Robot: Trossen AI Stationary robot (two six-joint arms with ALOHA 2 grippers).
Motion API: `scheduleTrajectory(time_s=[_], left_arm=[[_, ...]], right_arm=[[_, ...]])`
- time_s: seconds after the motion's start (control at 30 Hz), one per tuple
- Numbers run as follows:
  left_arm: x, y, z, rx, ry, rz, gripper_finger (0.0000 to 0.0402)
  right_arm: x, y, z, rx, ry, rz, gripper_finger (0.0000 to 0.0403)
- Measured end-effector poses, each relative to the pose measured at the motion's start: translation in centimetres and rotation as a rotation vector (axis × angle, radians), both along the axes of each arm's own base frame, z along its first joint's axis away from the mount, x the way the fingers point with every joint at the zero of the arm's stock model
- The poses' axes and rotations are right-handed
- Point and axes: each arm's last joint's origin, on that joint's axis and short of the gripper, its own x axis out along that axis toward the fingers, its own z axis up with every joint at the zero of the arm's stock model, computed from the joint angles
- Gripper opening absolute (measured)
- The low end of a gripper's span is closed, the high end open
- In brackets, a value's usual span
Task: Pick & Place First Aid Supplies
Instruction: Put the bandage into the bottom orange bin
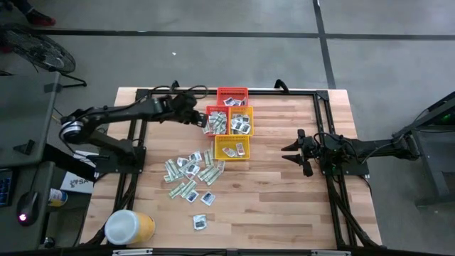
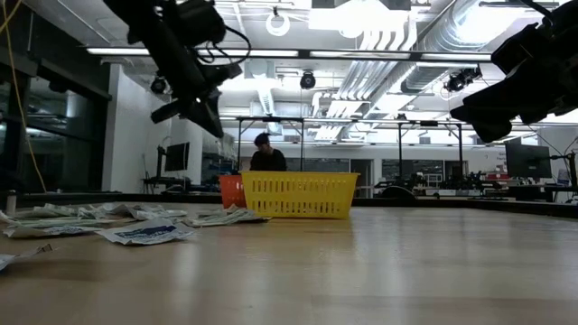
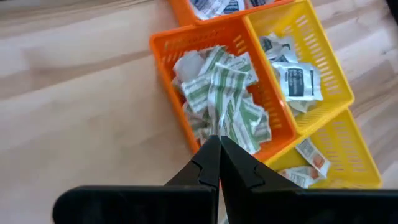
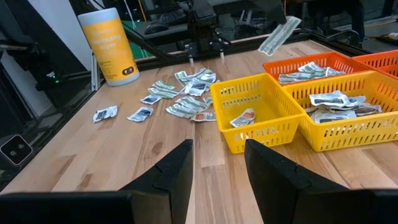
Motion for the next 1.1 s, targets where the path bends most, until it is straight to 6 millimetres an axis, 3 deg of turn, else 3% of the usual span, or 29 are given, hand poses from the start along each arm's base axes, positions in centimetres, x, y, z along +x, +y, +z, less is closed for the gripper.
scheduleTrajectory(time_s=[0.5, 0.7, 0.87, 1.1], left_arm=[[5.6, 4.1, -1.4, 0.028, 0.098, -0.130, 0.0000], [5.9, 5.0, -3.3, -0.026, 0.158, -0.132, 0.0000], [5.8, 5.1, -3.8, -0.043, 0.184, -0.144, 0.0003], [5.4, 5.5, -3.9, -0.021, 0.221, -0.186, 0.0045]], right_arm=[[0.0, 0.0, 0.0, 0.000, 0.000, 0.000, 0.0139], [0.0, 0.0, 0.0, 0.000, 0.000, 0.000, 0.0139], [0.0, 0.0, 0.0, 0.000, 0.000, 0.000, 0.0139], [0.0, 0.0, 0.0, 0.000, 0.000, 0.000, 0.0139]])
